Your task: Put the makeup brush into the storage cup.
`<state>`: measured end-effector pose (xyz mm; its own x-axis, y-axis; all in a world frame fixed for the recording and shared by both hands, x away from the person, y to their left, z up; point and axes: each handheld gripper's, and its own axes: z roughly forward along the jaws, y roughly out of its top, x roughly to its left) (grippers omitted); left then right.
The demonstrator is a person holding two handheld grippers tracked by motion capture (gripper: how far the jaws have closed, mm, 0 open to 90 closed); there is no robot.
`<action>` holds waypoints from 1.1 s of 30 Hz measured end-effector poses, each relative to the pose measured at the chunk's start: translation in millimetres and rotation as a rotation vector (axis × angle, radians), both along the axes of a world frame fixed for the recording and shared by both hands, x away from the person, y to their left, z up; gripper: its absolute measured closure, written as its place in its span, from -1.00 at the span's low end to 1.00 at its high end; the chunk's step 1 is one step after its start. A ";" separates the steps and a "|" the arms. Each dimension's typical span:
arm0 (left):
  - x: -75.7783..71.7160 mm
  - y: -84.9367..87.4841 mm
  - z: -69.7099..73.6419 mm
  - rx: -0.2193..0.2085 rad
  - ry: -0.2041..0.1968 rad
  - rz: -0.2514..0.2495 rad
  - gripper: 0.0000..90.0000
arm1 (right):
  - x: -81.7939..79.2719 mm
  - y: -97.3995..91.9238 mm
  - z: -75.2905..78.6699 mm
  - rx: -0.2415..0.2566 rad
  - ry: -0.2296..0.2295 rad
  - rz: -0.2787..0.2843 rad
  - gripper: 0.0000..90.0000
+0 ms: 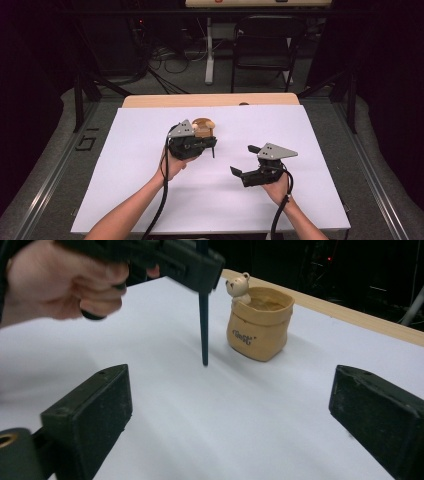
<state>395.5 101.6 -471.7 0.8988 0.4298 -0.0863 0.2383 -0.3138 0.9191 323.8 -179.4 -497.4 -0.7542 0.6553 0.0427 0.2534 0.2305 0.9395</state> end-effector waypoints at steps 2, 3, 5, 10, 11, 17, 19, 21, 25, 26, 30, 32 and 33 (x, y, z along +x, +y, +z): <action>2.0 0.7 3.1 -0.002 -0.006 0.001 0.85 | -1.4 -2.2 -1.8 -0.009 -0.001 -0.006 -0.97; 3.8 1.0 5.4 0.003 -0.011 0.005 0.85 | -2.5 -4.3 -3.1 -0.017 0.000 -0.006 -1.00; 5.0 1.3 6.5 0.002 -0.016 0.007 0.85 | -3.4 -6.1 -4.3 -0.021 -0.008 -0.007 -1.00; 8.0 2.1 13.1 0.000 -0.024 0.017 0.85 | -6.5 -11.2 -4.6 -0.022 -0.008 -0.012 -1.00; 8.4 2.4 16.3 0.000 -0.033 0.014 0.85 | -8.3 -13.1 -5.6 -0.017 -0.019 -0.017 -1.00; 11.5 2.9 23.4 0.008 -0.045 0.024 0.85 | -11.9 -17.1 -6.9 -0.027 -0.019 -0.020 -1.00; 12.8 3.5 27.0 0.005 -0.053 0.031 0.85 | -12.0 -18.0 -6.4 -0.023 -0.021 -0.017 -1.00; 14.5 4.8 30.6 -0.002 -0.058 0.041 0.85 | -12.1 -18.3 -6.2 -0.018 -0.016 -0.013 -1.00; 18.1 7.8 34.5 -0.001 -0.062 0.051 0.85 | -11.8 -15.6 -9.1 -0.035 -0.007 -0.016 -1.00; 19.3 9.1 35.5 -0.002 -0.063 0.056 0.85 | -11.8 -15.6 -9.1 -0.035 -0.007 -0.016 -1.00; 25.7 13.5 37.7 -0.010 -0.061 0.068 0.85 | -12.6 -15.6 -12.6 -0.056 0.002 -0.010 -1.00; 28.0 14.6 38.1 -0.013 -0.060 0.078 0.85 | -17.0 -18.5 -15.5 -0.066 -0.006 -0.013 -1.00; 29.1 15.2 38.5 -0.007 -0.064 0.081 0.85 | -18.1 -20.2 -16.4 -0.067 -0.011 -0.012 -1.00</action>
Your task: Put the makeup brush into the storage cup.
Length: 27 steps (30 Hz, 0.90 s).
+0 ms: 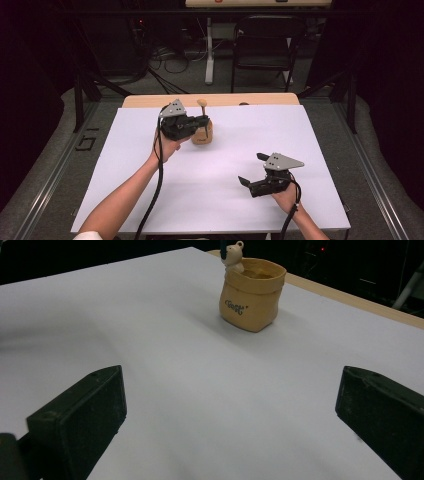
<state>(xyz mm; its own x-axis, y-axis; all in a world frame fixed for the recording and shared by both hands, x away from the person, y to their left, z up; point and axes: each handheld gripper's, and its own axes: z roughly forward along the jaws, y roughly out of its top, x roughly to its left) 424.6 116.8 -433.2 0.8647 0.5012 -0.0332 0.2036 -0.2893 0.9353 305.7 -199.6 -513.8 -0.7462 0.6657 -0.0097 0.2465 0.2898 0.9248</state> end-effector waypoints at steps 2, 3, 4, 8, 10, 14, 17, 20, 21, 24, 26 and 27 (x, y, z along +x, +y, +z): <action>3.0 0.5 0.7 0.003 0.000 0.008 0.85 | -1.6 -4.0 -1.3 -0.008 0.007 -0.013 -1.00; 5.1 0.8 1.2 0.001 0.001 0.010 0.85 | -1.6 -4.0 -1.3 -0.008 0.007 -0.013 -1.00; 7.2 1.2 1.9 -0.001 0.002 0.014 0.85 | -2.0 -6.1 -2.4 -0.003 0.009 -0.016 -1.00; 16.8 -0.1 5.4 -0.011 -0.003 0.030 0.85 | -1.0 -13.8 -4.4 0.003 0.018 -0.045 -1.00; 19.3 -1.2 6.8 -0.009 -0.006 0.032 0.85 | -1.2 -13.4 -3.9 0.008 0.008 -0.043 -1.00; 21.5 -2.6 8.3 -0.007 -0.015 0.035 0.85 | -1.4 -11.7 -4.1 0.000 0.013 -0.040 -1.00; 24.2 -3.3 7.6 -0.005 -0.012 0.042 0.85 | -1.6 -10.7 -4.9 -0.005 0.012 -0.036 -1.00; 26.8 -4.1 6.7 0.005 -0.011 0.050 0.85 | -1.4 -10.6 -5.3 0.000 0.019 -0.031 -1.00; 27.6 -4.0 6.7 0.006 -0.015 0.056 0.85 | -1.4 -10.6 -5.3 0.000 0.019 -0.031 -1.00; 31.1 -3.1 7.2 0.008 -0.022 0.075 0.85 | -1.7 -10.1 -5.0 -0.003 0.021 -0.031 -1.00; 32.6 -2.9 7.1 0.010 -0.019 0.078 0.85 | -1.5 -10.5 -4.7 -0.003 0.014 -0.029 -1.00; 33.9 -3.0 7.0 0.012 -0.019 0.081 0.85 | -1.9 -10.6 -4.3 -0.007 0.018 -0.027 -1.00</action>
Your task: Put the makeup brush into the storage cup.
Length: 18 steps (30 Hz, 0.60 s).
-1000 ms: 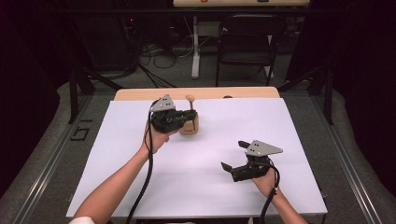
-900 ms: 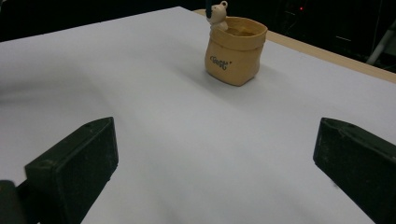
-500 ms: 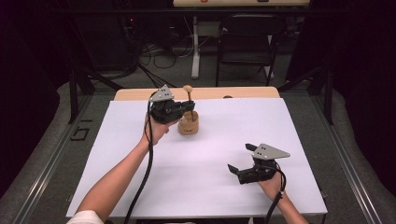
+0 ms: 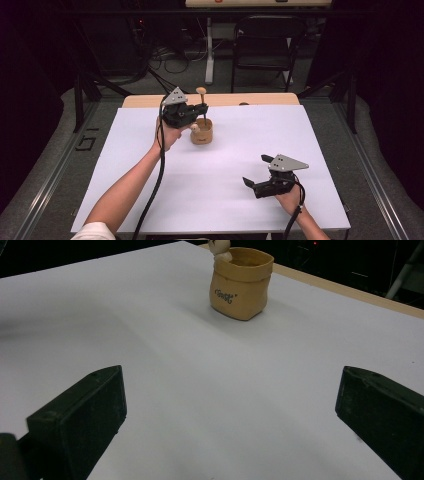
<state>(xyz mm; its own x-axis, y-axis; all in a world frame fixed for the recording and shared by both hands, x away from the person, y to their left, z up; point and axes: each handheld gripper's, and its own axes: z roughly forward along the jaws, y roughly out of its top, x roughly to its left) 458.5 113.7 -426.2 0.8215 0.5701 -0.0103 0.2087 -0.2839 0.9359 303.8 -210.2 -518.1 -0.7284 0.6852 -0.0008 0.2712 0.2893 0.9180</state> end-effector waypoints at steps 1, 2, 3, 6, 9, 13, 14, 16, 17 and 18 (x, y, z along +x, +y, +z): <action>1.4 -0.2 -0.2 -0.001 0.000 0.003 0.85 | 0.0 0.1 0.1 -0.002 0.000 0.001 -1.00; 2.5 -0.4 0.0 0.000 0.004 0.003 0.85 | 0.6 0.1 -0.3 0.001 0.003 -0.002 -1.00; 4.0 -1.2 0.2 0.005 -0.006 0.009 0.85 | 0.9 0.3 -0.4 0.001 0.003 -0.003 -1.00; 4.9 -1.6 0.5 0.014 -0.008 0.015 0.85 | 1.0 0.6 0.2 -0.001 0.000 0.000 -1.00; 6.7 -1.8 -0.4 0.015 -0.016 0.025 0.85 | -0.1 0.5 1.3 0.008 -0.006 -0.003 -1.00; 10.1 -3.4 -4.6 0.030 -0.010 0.032 0.85 | 0.5 0.0 0.8 0.001 -0.005 -0.007 -1.00; 11.1 -3.5 -5.9 0.028 -0.008 0.037 0.85 | 0.9 0.2 0.5 0.005 -0.003 -0.007 -1.00; 12.6 -3.7 -7.7 0.035 -0.010 0.048 0.85 | 0.5 0.4 0.7 0.001 -0.005 -0.007 -1.00; 13.2 -4.2 -8.4 0.035 -0.010 0.051 0.85 | -0.3 0.4 1.3 0.000 -0.007 -0.007 -1.00; 13.3 -4.7 -8.5 0.046 -0.015 0.055 0.85 | -0.6 0.5 1.6 0.003 -0.013 -0.006 -1.00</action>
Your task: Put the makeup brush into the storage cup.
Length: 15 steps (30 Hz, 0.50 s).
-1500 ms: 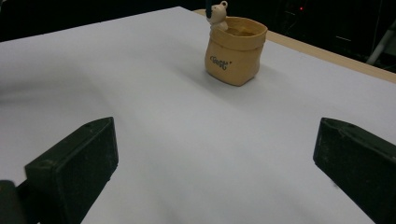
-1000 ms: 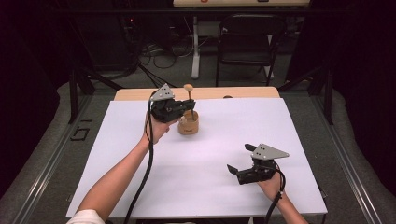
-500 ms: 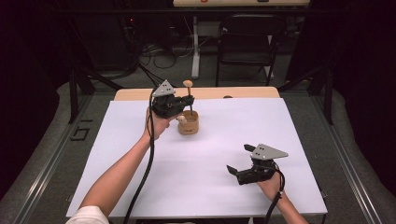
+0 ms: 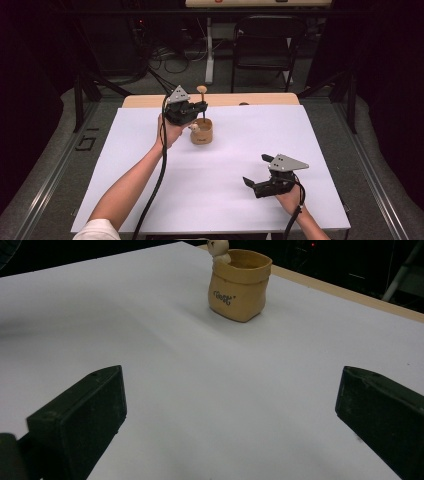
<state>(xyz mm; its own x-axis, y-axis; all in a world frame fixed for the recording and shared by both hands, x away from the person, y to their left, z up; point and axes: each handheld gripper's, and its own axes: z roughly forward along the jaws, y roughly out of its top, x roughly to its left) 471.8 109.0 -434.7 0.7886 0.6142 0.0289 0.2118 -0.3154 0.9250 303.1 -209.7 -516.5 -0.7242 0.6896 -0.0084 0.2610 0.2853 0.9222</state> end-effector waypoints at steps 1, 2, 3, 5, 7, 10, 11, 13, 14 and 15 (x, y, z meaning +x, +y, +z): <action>-0.3 -0.6 0.1 0.005 -0.005 0.002 0.85 | -0.3 -0.6 0.7 -0.002 0.004 0.004 -1.00; -0.1 -0.5 0.2 0.004 -0.008 0.002 0.85 | -0.1 -0.7 0.9 -0.002 0.007 0.004 -1.00; 0.2 -0.6 0.0 0.002 -0.011 0.003 0.85 | 0.0 -1.0 0.8 0.002 0.007 -0.002 -1.00; 1.5 -0.8 -1.3 0.004 -0.013 0.006 0.85 | 0.0 -1.1 0.7 0.003 0.006 -0.004 -1.00; 3.1 -2.2 -5.1 0.003 -0.011 0.013 0.85 | 0.2 -1.7 0.8 0.006 0.006 -0.008 -1.00; 3.8 -2.9 -8.1 0.005 -0.004 0.010 0.85 | 0.2 -1.8 1.0 0.003 0.008 -0.009 -1.00; 4.2 -3.3 -9.4 0.010 -0.005 0.010 0.85 | 0.0 -1.4 0.9 0.006 0.005 -0.008 -1.00; 4.8 -3.7 -11.0 0.006 -0.001 0.014 0.85 | -0.1 -1.3 1.4 0.001 0.006 -0.009 -1.00; 4.9 -3.6 -11.1 0.008 -0.001 0.015 0.85 | 0.0 -1.4 1.6 0.002 0.005 -0.010 -1.00; 5.0 -3.7 -11.2 0.008 -0.004 0.018 0.85 | -0.1 -1.7 2.0 0.003 0.006 -0.007 -1.00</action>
<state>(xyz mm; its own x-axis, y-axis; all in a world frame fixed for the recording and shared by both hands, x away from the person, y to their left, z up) 476.8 105.3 -445.8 0.7772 0.6281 0.0368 0.2142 -0.3191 0.9232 303.0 -211.3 -514.5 -0.7195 0.6945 -0.0024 0.2682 0.2811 0.9214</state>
